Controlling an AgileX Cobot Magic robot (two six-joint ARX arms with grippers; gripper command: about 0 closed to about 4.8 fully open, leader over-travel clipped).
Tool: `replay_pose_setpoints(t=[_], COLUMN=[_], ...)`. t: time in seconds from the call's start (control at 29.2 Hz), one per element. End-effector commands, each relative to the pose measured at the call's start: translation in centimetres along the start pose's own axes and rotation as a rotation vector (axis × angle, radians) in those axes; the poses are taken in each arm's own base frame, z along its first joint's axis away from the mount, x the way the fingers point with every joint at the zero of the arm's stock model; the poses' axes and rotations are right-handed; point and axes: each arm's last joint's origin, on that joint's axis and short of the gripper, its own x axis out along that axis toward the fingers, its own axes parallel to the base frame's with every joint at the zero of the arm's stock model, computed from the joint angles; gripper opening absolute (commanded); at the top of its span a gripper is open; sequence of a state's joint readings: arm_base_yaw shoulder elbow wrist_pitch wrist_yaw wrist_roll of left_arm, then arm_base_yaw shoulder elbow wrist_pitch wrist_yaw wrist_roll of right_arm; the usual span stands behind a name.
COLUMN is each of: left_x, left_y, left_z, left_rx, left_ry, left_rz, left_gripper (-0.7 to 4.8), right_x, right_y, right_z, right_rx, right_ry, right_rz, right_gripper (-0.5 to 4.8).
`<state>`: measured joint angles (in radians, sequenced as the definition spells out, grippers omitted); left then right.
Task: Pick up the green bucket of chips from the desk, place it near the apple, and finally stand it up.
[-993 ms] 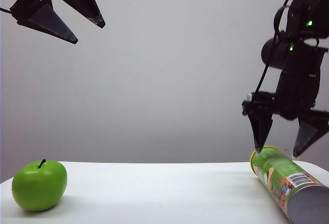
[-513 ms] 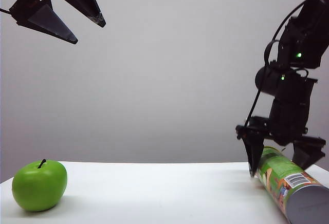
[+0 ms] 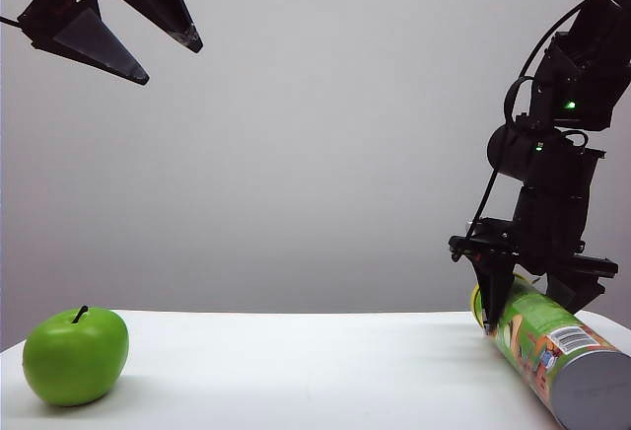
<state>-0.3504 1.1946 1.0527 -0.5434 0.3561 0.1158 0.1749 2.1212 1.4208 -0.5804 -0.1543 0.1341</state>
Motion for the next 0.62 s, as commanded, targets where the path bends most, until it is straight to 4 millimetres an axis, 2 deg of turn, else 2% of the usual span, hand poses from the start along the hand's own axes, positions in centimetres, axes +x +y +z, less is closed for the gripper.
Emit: replay_pose_setpoints(t=[0.03, 0.14, 0.31, 0.62], left_x=[-0.1, -0.1, -0.2, -0.3], left_y=[0.0, 0.0, 0.0, -0.3], left_z=[0.3, 0.5, 0.6, 0.5], left_rx=[0.009, 0.015, 0.02, 0.025], left_ry=[-0.022, -0.04, -0.053, -0.058], left_rz=[-0.001, 0.001, -0.003, -0.111], left_gripper=[4.27, 4.27, 4.27, 4.27], right_x=[-0.8, -1.5, -5.9, -12.7], right_y=[0.5, 1.1, 2.6, 4.4], right_z=[1.0, 1.9, 3.8, 4.9], right_rx=[-0.026, -0.046, -0.111, -0.276], right_ry=[-0.06, -0.114, -0.258, -0.519], right_rz=[0.081, 0.21, 0.357, 0.588], right_gripper=[2.61, 2.64, 2.64, 2.64])
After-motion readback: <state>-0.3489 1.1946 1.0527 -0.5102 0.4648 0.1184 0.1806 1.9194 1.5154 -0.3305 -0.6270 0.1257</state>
